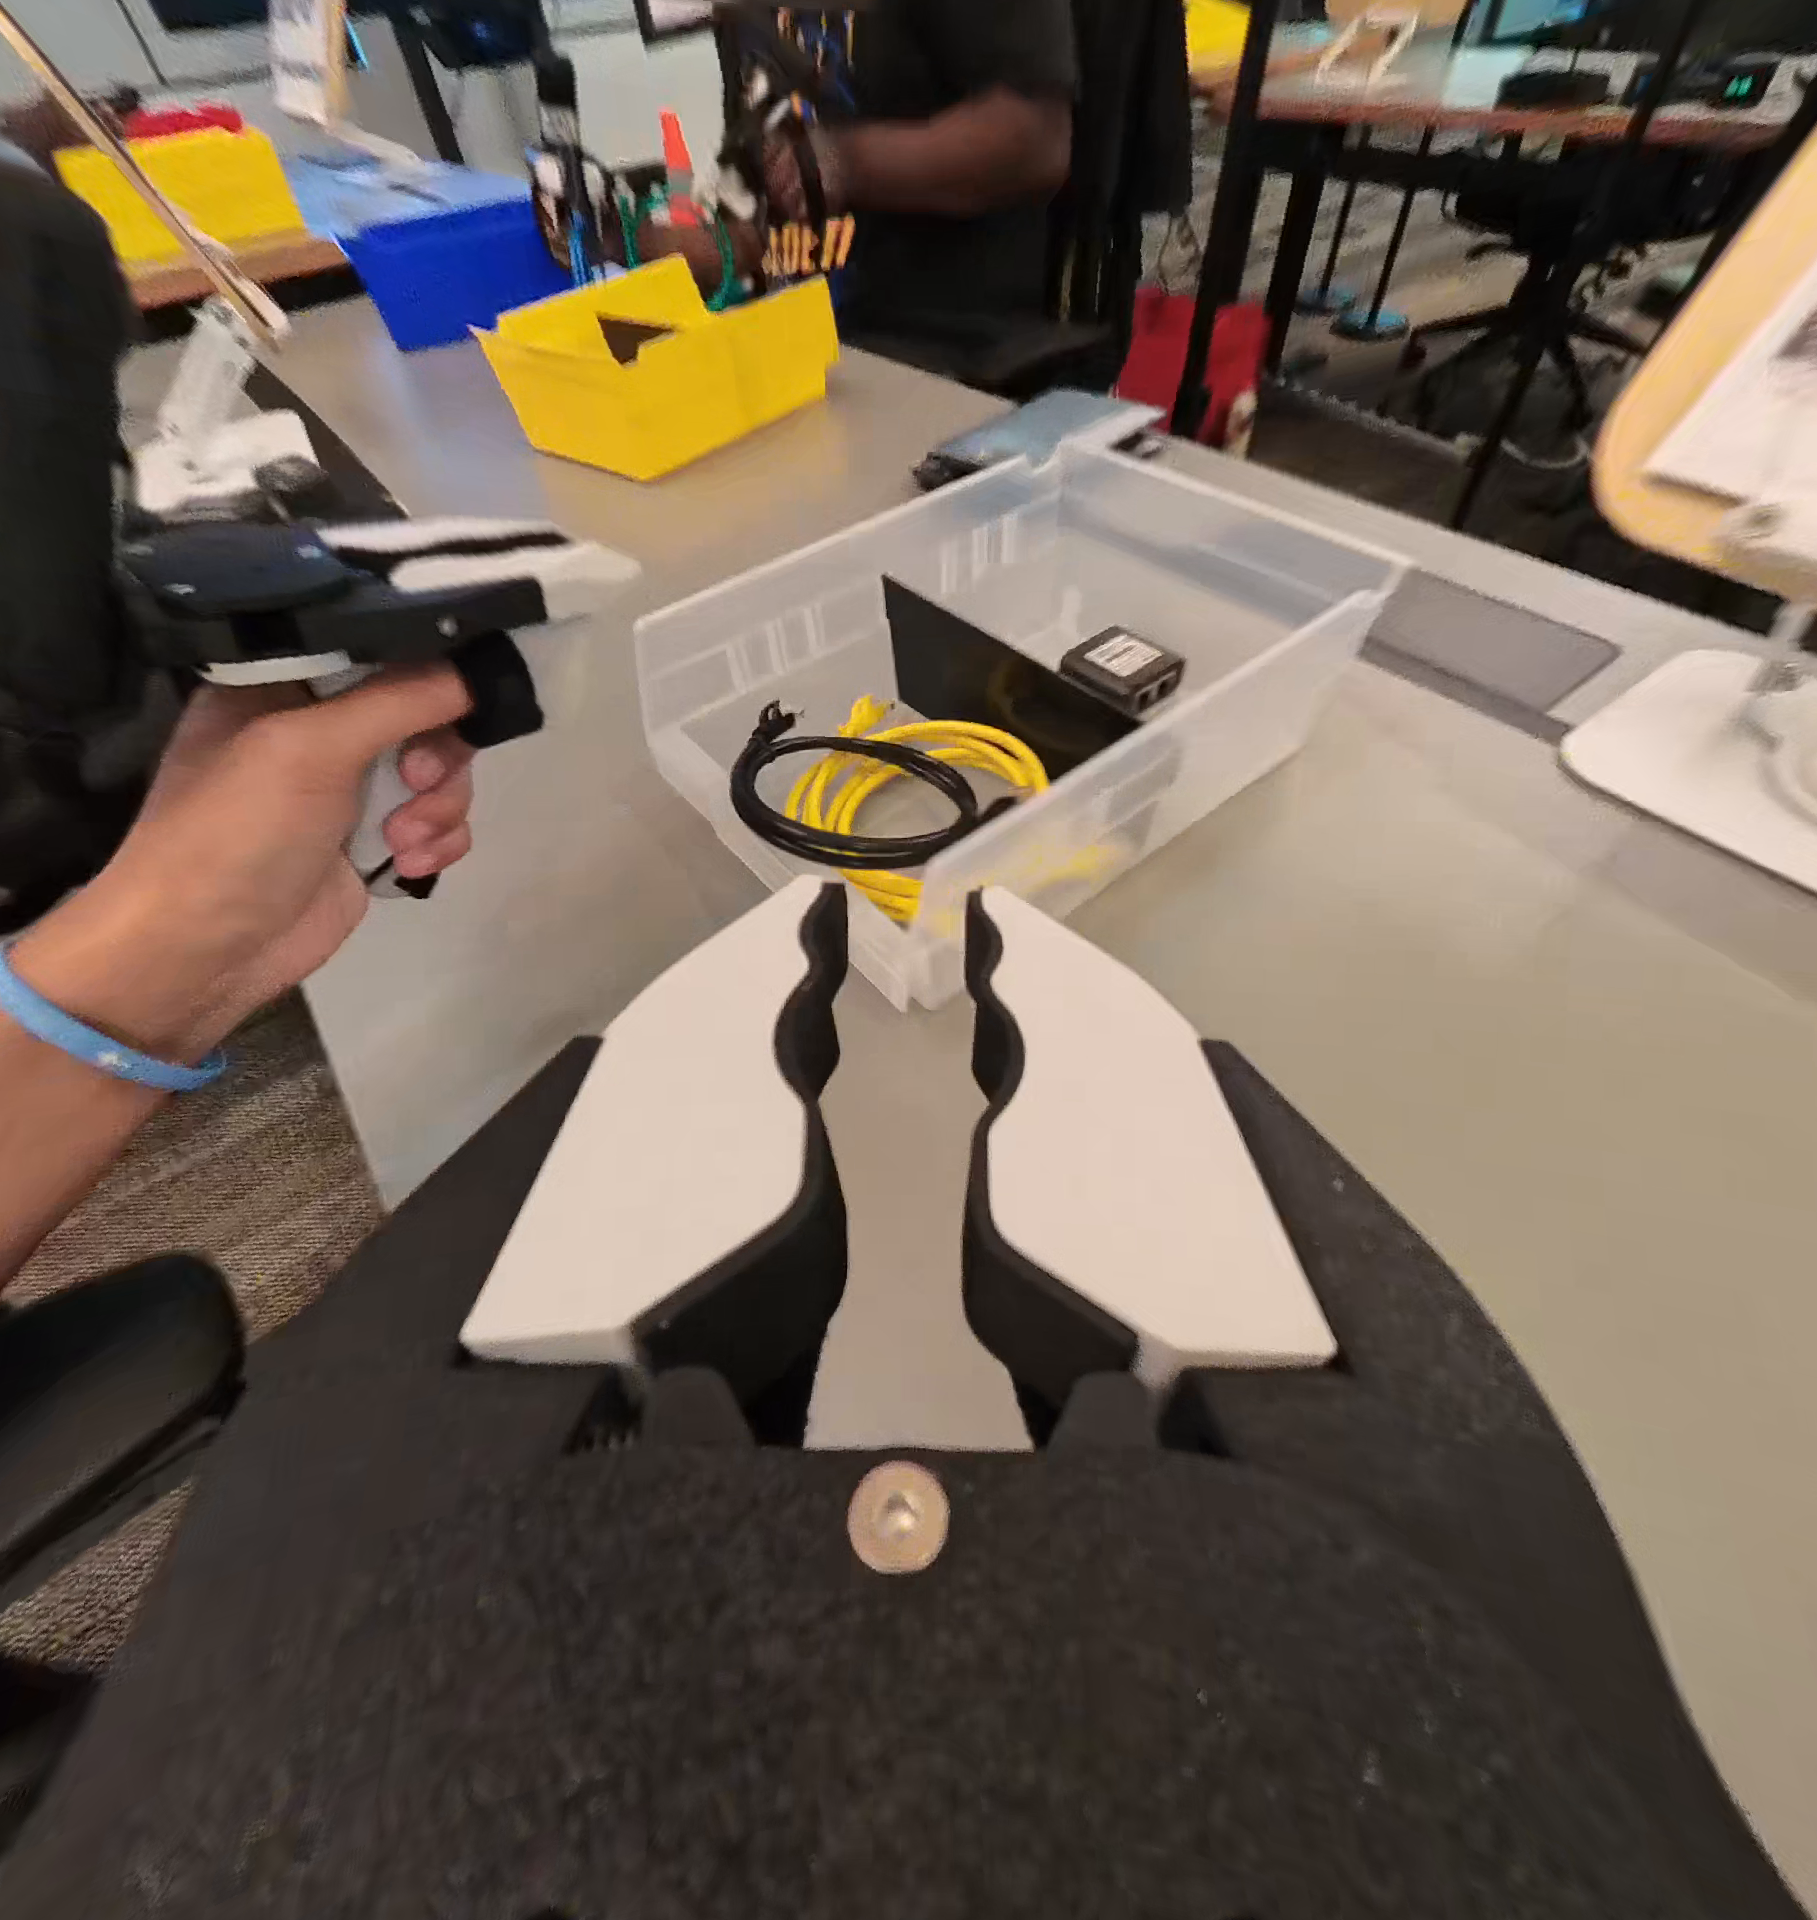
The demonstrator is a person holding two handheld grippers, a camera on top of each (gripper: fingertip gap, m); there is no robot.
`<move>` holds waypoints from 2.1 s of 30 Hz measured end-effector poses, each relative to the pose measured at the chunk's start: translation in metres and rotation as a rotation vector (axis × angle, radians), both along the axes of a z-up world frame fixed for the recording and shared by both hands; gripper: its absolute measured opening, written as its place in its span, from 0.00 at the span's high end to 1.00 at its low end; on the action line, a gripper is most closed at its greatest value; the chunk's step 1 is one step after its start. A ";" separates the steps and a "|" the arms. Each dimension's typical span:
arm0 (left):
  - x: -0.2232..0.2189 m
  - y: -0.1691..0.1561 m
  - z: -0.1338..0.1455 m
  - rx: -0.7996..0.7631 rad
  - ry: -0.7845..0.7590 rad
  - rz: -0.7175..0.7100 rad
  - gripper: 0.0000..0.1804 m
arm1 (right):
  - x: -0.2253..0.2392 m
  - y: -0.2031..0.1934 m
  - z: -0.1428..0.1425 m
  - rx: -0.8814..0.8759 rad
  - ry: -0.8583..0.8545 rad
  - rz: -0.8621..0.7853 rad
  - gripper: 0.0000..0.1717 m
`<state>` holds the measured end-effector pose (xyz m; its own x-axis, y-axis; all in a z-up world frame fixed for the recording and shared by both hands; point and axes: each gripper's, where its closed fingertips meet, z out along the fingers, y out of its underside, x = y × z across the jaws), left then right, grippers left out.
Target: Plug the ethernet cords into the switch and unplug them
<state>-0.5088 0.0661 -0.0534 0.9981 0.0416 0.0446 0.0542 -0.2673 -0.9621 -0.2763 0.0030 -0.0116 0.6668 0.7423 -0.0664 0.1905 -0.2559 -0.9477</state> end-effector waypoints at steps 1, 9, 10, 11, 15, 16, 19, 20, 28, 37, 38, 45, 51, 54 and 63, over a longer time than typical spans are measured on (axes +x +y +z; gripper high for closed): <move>0.021 -0.006 -0.005 -0.031 -0.050 -0.077 0.84 | 0.025 -0.004 0.006 -0.003 0.021 -0.007 0.88; 0.098 -0.067 -0.065 -0.140 -0.259 -0.227 0.81 | 0.326 -0.004 -0.045 0.125 -0.096 -0.524 0.87; 0.098 -0.070 -0.068 -0.152 -0.269 -0.228 0.80 | 0.360 -0.008 -0.054 0.126 -0.094 -0.600 0.88; 0.096 -0.072 -0.068 -0.148 -0.267 -0.221 0.79 | 0.386 -0.010 -0.061 0.099 -0.073 -0.646 0.86; 0.088 -0.064 -0.067 -0.124 -0.234 -0.210 0.77 | 0.437 -0.008 -0.077 0.026 0.025 -0.739 0.81; 0.087 -0.061 -0.068 -0.123 -0.212 -0.212 0.77 | 0.441 -0.006 -0.084 0.026 0.005 -0.750 0.83; 0.088 -0.058 -0.069 -0.131 -0.157 -0.221 0.77 | 0.451 -0.003 -0.105 0.002 -0.016 -0.788 0.88; 0.091 -0.058 -0.068 -0.127 -0.148 -0.235 0.77 | 0.451 -0.003 -0.108 -0.014 0.010 -0.791 0.88; 0.105 -0.066 -0.064 -0.114 -0.065 -0.297 0.75 | 0.453 -0.010 -0.099 -0.008 0.040 -0.785 0.86; 0.093 -0.064 -0.068 -0.134 -0.115 -0.271 0.73 | 0.439 -0.006 -0.091 0.029 -0.015 -0.757 0.87; 0.093 -0.065 -0.068 -0.137 -0.115 -0.274 0.72 | 0.436 -0.005 -0.090 0.036 -0.025 -0.750 0.87; 0.095 -0.068 -0.066 -0.162 -0.132 -0.292 0.68 | 0.408 0.000 -0.091 0.064 -0.115 -0.674 0.86; 0.100 -0.064 -0.069 -0.261 -0.233 -0.332 0.62 | 0.377 0.009 -0.085 0.053 -0.065 -0.562 0.83; 0.097 -0.046 -0.046 -0.321 -0.274 -0.358 0.61 | 0.361 0.009 -0.087 0.071 -0.101 -0.503 0.82; 0.082 0.148 -0.007 -0.688 0.103 -0.315 0.57 | 0.329 0.021 -0.098 -0.010 -0.051 -0.372 0.82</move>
